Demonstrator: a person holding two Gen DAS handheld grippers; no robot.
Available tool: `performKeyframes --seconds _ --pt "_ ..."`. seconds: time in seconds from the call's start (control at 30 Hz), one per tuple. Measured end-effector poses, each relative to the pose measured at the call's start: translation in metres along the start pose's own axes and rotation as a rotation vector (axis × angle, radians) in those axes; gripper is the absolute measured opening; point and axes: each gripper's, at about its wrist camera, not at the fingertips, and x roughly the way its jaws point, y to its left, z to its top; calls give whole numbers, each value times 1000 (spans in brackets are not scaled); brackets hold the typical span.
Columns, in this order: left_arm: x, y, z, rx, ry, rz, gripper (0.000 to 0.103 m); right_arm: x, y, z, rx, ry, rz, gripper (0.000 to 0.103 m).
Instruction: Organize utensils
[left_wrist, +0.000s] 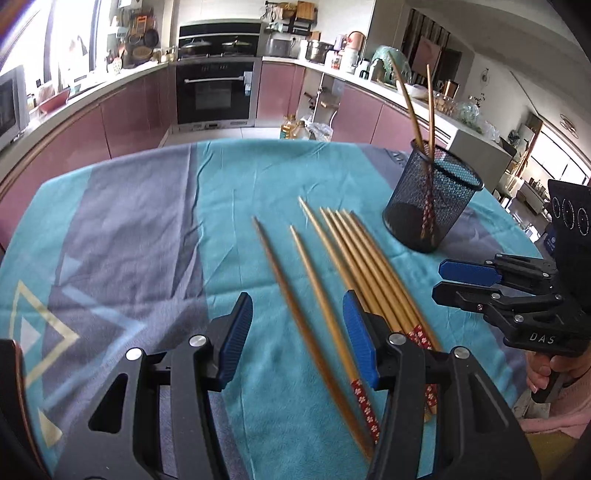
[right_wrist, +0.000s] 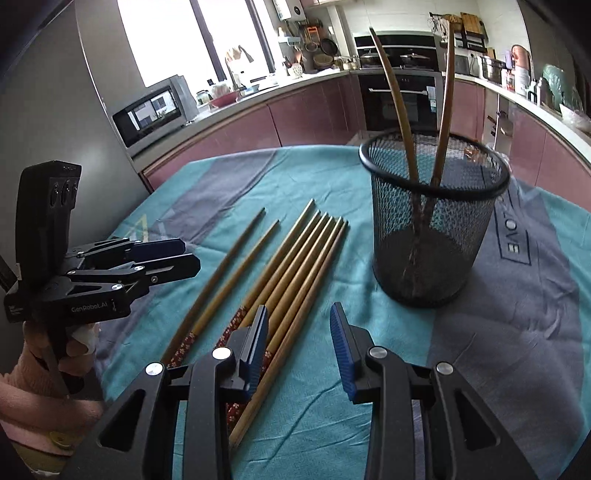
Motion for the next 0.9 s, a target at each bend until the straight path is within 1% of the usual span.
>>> performKeyframes --seconds 0.13,0.3,0.6,0.67,0.9 --pt "10 -2 -7 -13 26 4 47 8 0 -5 14 24 -19 31" --pt "13 -5 -12 -20 44 9 44 12 -1 -5 23 28 -33 29" --pt "17 -8 -12 -5 56 16 42 16 1 -6 16 35 -55 27" --pt "20 -8 -11 -4 63 20 40 17 2 -6 14 37 -56 27" --pt "25 -9 -11 0 75 29 37 24 7 -5 2 51 -66 26"
